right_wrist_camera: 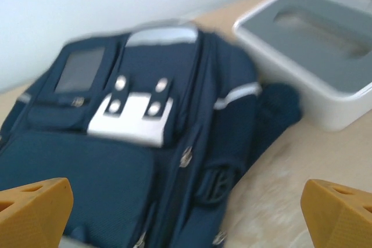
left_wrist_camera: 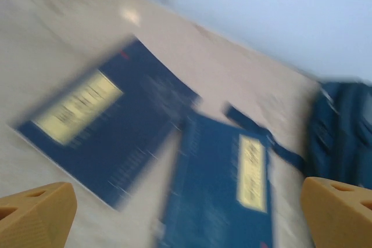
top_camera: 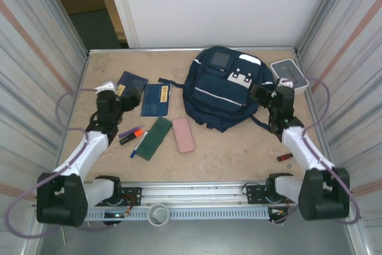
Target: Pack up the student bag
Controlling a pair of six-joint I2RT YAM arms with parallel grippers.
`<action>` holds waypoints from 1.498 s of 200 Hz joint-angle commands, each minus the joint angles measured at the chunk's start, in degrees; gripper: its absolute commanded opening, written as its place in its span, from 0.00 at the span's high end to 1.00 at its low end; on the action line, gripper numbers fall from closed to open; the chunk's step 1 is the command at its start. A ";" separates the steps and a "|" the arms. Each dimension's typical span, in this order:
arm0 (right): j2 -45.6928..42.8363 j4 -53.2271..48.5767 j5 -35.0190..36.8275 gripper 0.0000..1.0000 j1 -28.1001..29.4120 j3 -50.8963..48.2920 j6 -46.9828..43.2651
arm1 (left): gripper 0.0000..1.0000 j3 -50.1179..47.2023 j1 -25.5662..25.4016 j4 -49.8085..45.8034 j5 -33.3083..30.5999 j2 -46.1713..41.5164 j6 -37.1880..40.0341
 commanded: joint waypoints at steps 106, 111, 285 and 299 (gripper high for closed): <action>28.47 -11.58 -20.22 0.49 -4.26 14.08 15.62 | 0.02 34.76 -29.65 -18.99 10.78 39.06 -12.24; 28.34 -11.14 -20.34 0.53 -4.03 13.79 16.05 | 0.02 35.96 -29.60 -19.21 10.78 40.29 -12.26; 7.60 -18.55 -23.25 0.43 9.51 7.02 17.56 | 0.96 52.96 -9.16 -21.16 28.95 47.05 5.15; 5.50 -19.19 -23.31 0.37 5.20 4.98 17.17 | 0.96 54.16 -8.36 -22.03 29.45 47.87 5.94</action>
